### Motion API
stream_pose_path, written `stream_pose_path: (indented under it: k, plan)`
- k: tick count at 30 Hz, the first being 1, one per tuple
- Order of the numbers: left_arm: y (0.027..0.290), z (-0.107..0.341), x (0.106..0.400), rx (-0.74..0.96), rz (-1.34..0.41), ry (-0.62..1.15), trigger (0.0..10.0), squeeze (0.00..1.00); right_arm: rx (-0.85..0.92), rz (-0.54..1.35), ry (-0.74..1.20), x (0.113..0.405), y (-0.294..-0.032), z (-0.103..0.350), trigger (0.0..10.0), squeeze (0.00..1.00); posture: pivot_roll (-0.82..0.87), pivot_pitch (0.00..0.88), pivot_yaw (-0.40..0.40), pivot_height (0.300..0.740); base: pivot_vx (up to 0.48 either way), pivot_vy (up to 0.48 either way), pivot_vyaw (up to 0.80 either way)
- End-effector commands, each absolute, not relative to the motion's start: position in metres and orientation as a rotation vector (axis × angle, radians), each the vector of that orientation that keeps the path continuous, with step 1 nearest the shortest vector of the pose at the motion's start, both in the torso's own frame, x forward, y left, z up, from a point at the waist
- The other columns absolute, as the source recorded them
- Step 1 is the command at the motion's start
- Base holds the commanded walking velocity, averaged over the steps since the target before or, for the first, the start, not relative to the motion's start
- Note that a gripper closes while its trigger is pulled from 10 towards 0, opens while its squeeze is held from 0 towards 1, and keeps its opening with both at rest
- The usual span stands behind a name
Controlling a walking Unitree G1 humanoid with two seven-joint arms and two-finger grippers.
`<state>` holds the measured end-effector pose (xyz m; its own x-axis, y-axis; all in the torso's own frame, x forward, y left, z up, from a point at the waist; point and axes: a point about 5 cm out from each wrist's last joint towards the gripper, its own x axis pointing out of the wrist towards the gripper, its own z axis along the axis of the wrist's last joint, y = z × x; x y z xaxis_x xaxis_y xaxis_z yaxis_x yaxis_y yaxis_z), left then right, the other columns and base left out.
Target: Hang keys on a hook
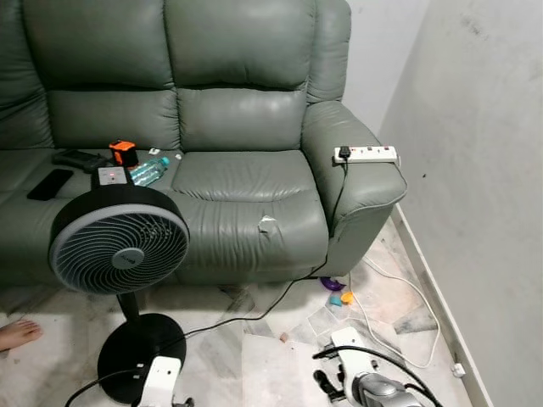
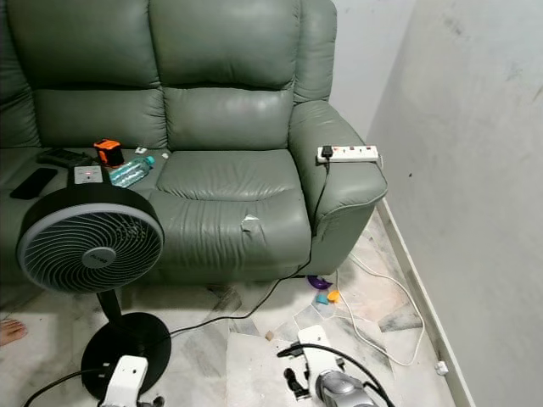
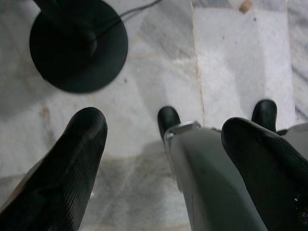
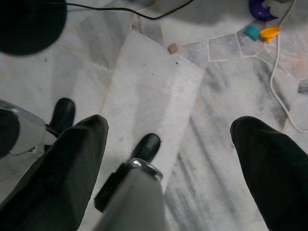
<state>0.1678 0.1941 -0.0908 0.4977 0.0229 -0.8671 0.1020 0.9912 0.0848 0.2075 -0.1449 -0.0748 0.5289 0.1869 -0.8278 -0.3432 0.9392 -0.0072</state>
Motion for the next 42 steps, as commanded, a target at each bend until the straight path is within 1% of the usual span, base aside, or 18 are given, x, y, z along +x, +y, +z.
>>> stream_pose_path:
  k: [1, 6, 8, 14, 17, 18, 20, 24, 25, 28, 31, 34, 35, 36, 37, 38, 40, 42]
  plan:
    - [0.192, -0.088, 0.175, 0.175, -0.077, 1.023, 10.0, 0.00, -0.189, 0.297, 0.983, 0.207, -0.150, -0.076, 10.0, 0.00, 0.09, 0.000, -0.048, 0.740, 0.000, 0.000, 0.00]
    - [0.185, -0.088, 0.177, 0.163, -0.112, 1.020, 10.0, 0.00, -0.208, 0.302, 0.990, 0.204, -0.152, -0.077, 10.0, 0.00, 0.08, 0.000, -0.046, 0.740, 0.000, 0.000, 0.00]
    - [0.181, -0.089, 0.175, 0.157, -0.144, 1.029, 10.0, 0.00, -0.242, 0.315, 1.000, 0.201, -0.155, -0.079, 10.0, 0.00, 0.08, 0.000, -0.046, 0.740, 0.000, 0.000, 0.00]
    - [0.171, -0.093, 0.168, 0.142, -0.169, 1.058, 10.0, 0.00, -0.248, 0.301, 1.011, 0.196, -0.164, -0.080, 10.0, 0.00, 0.03, 0.013, -0.055, 0.740, 0.000, 0.000, 0.00]
    - [0.157, -0.098, 0.159, 0.147, -0.219, 1.088, 10.0, 0.00, -0.254, 0.265, 1.017, 0.195, -0.177, -0.080, 10.0, 0.00, -0.01, 0.032, -0.065, 0.740, 0.000, 0.000, 0.00]
    - [0.157, -0.098, 0.159, 0.147, -0.219, 1.088, 10.0, 0.00, -0.254, 0.265, 1.017, 0.195, -0.177, -0.080, 10.0, 0.00, -0.01, 0.032, -0.065, 0.740, 0.000, 0.000, 0.00]
    - [0.150, -0.099, 0.157, 0.153, -0.248, 1.093, 10.0, 0.00, -0.263, 0.240, 1.022, 0.194, -0.187, -0.079, 10.0, 0.00, -0.03, 0.040, -0.073, 0.740, 0.000, 0.000, 0.00]
    - [0.143, -0.098, 0.160, 0.158, -0.260, 1.088, 10.0, 0.00, -0.276, 0.215, 1.031, 0.190, -0.201, -0.079, 10.0, 0.00, -0.06, 0.051, -0.096, 0.740, 0.000, 0.000, 0.00]
    - [0.140, -0.097, 0.161, 0.130, -0.251, 1.088, 10.0, 0.00, -0.270, 0.200, 1.037, 0.187, -0.206, -0.080, 10.0, 0.00, -0.06, 0.059, -0.102, 0.740, 0.000, 0.000, 0.00]
    - [0.139, -0.098, 0.160, 0.103, -0.245, 1.100, 10.0, 0.00, -0.255, 0.183, 1.039, 0.185, -0.207, -0.080, 10.0, 0.00, -0.07, 0.074, -0.102, 0.740, 0.000, 0.000, 0.00]
    - [0.146, -0.099, 0.157, 0.099, -0.249, 1.118, 10.0, 0.00, -0.210, 0.165, 1.029, 0.187, -0.199, -0.081, 10.0, 0.00, -0.05, 0.089, -0.096, 0.740, 0.000, 0.000, 0.00]
    - [0.157, -0.097, 0.162, 0.099, -0.229, 1.105, 10.0, 0.00, -0.193, 0.195, 1.011, 0.191, -0.182, -0.081, 10.0, 0.00, 0.00, 0.067, -0.088, 0.740, 0.000, 0.000, 0.00]
    - [0.160, -0.095, 0.165, 0.080, -0.208, 1.094, 10.0, 0.00, -0.188, 0.216, 1.005, 0.193, -0.175, -0.081, 10.0, 0.00, 0.01, 0.066, -0.089, 0.740, 0.000, 0.000, 0.00]
    - [0.170, -0.093, 0.169, 0.039, -0.141, 1.071, 10.0, 0.00, -0.222, 0.278, 1.004, 0.192, -0.163, -0.082, 10.0, 0.00, 0.02, 0.057, -0.078, 0.740, 0.000, 0.000, 0.00]
    - [0.170, -0.093, 0.169, 0.039, -0.141, 1.071, 10.0, 0.00, -0.222, 0.278, 1.004, 0.192, -0.163, -0.082, 10.0, 0.00, 0.02, 0.057, -0.078, 0.740, 0.000, 0.000, 0.00]
    - [0.176, -0.091, 0.171, 0.010, -0.095, 1.049, 10.0, 0.00, -0.226, 0.311, 0.991, 0.195, -0.154, -0.081, 10.0, 0.00, 0.05, 0.067, -0.079, 0.740, 0.000, 0.000, 0.00]
    - [0.177, -0.091, 0.172, 0.004, -0.089, 1.035, 10.0, 0.00, -0.200, 0.311, 0.969, 0.201, -0.149, -0.078, 10.0, 0.00, 0.06, 0.065, -0.084, 0.740, 0.000, 0.000, 0.00]
    - [0.174, -0.090, 0.173, 0.012, -0.112, 1.027, 10.0, 0.00, -0.198, 0.303, 0.947, 0.208, -0.149, -0.074, 10.0, 0.00, 0.08, 0.066, -0.082, 0.740, 0.000, 0.000, 0.00]
